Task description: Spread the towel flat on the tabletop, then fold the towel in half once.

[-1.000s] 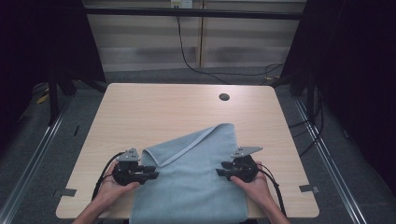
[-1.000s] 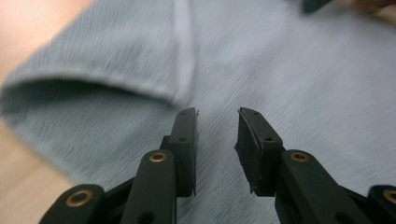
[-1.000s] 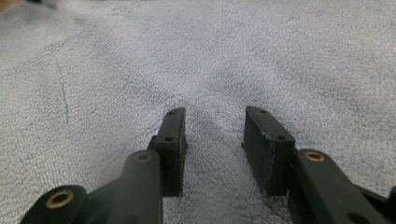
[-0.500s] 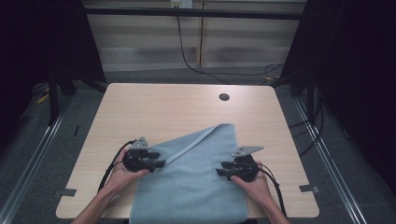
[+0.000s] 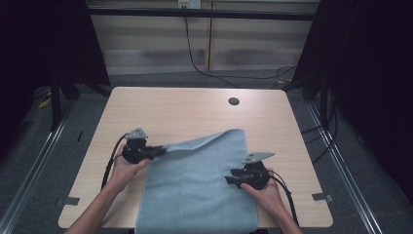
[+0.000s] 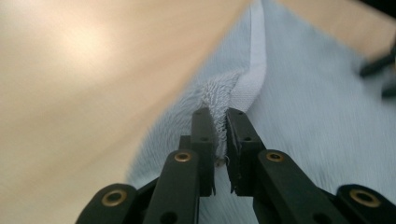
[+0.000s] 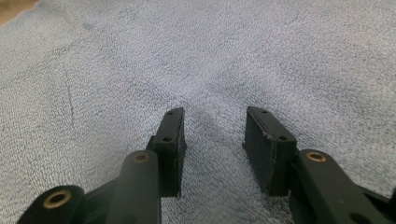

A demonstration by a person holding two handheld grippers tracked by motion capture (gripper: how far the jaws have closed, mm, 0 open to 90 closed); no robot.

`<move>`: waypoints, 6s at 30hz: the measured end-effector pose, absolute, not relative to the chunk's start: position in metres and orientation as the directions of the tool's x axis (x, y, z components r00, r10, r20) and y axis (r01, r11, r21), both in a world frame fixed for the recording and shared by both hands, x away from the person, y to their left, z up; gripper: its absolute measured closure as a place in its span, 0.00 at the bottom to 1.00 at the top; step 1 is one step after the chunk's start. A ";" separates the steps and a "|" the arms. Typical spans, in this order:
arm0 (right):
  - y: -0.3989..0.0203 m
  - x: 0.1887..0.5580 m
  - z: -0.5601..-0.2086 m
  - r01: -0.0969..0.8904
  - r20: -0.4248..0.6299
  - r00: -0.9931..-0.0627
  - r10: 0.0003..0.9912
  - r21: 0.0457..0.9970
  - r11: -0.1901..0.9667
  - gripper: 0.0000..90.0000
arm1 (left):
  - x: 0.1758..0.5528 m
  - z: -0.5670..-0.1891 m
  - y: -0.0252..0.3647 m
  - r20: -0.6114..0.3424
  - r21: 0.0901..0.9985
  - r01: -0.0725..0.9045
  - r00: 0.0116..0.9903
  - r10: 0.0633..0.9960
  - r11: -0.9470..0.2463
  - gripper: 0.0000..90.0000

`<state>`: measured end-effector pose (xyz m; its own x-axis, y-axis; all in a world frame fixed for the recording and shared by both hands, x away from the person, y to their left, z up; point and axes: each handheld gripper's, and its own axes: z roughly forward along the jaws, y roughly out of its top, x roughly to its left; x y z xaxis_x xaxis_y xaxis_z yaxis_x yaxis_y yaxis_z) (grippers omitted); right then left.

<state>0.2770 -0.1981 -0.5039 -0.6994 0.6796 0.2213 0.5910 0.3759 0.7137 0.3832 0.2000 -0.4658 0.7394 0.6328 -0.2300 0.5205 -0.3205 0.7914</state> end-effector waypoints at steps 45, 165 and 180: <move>-0.202 0.259 -0.500 0.634 0.232 -0.654 0.720 0.687 0.354 0.59 | 0.304 -0.502 0.225 -0.191 0.730 0.540 0.750 0.634 -0.420 0.66; -0.239 0.297 -0.366 0.398 0.195 -0.730 0.655 0.901 0.175 0.94 | 0.321 -0.379 0.248 -0.196 0.936 0.320 0.819 0.539 -0.147 0.88; -0.213 0.213 -0.485 0.636 0.353 -0.702 0.619 0.701 0.321 0.93 | 0.251 -0.491 0.233 -0.301 0.772 0.522 0.803 0.514 -0.363 0.87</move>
